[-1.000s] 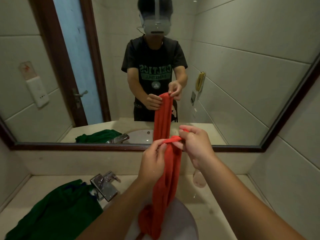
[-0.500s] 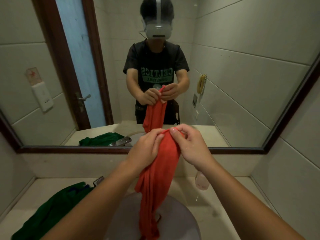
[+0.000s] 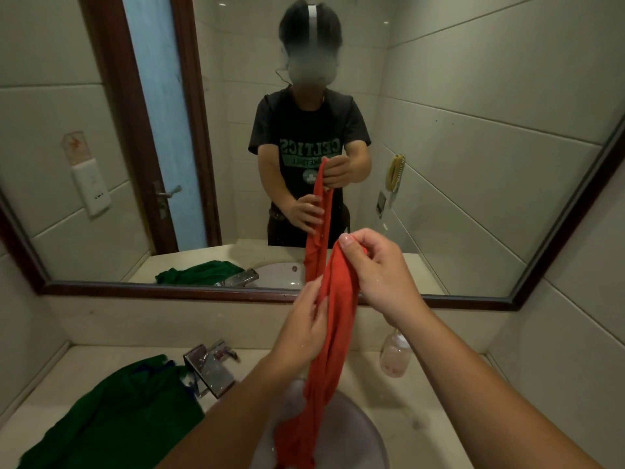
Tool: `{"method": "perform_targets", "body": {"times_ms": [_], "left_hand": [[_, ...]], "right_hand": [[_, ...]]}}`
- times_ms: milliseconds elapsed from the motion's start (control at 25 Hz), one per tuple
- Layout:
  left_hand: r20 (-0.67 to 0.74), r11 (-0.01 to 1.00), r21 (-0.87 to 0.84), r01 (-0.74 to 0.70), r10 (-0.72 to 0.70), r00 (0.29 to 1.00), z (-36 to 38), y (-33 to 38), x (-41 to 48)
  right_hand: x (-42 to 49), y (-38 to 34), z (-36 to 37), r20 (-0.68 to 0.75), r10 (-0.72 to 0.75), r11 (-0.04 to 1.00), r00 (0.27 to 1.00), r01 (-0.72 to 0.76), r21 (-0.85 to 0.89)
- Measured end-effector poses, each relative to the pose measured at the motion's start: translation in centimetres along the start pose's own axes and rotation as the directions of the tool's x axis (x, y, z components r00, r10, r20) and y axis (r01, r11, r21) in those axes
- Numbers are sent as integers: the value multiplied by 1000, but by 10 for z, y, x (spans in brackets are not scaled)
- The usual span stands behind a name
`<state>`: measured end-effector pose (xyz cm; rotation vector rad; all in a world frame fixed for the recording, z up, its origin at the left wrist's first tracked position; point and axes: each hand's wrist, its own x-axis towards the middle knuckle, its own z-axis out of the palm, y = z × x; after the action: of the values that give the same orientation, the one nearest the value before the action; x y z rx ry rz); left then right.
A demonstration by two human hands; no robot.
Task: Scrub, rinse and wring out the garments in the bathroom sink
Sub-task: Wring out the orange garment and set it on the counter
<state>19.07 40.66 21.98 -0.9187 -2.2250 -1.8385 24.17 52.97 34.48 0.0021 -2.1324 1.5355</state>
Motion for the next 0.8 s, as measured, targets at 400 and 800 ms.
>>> {"method": "perform_targets", "body": {"times_ms": [400, 800], "left_hand": [[-152, 978, 162, -131, 156, 976, -36, 10, 16], [-15, 982, -35, -188, 188, 982, -59, 137, 97]], "right_hand": [[-8, 12, -40, -118, -13, 989, 993, -5, -146], [-1, -8, 13, 74, 228, 857, 971, -236, 458]]}}
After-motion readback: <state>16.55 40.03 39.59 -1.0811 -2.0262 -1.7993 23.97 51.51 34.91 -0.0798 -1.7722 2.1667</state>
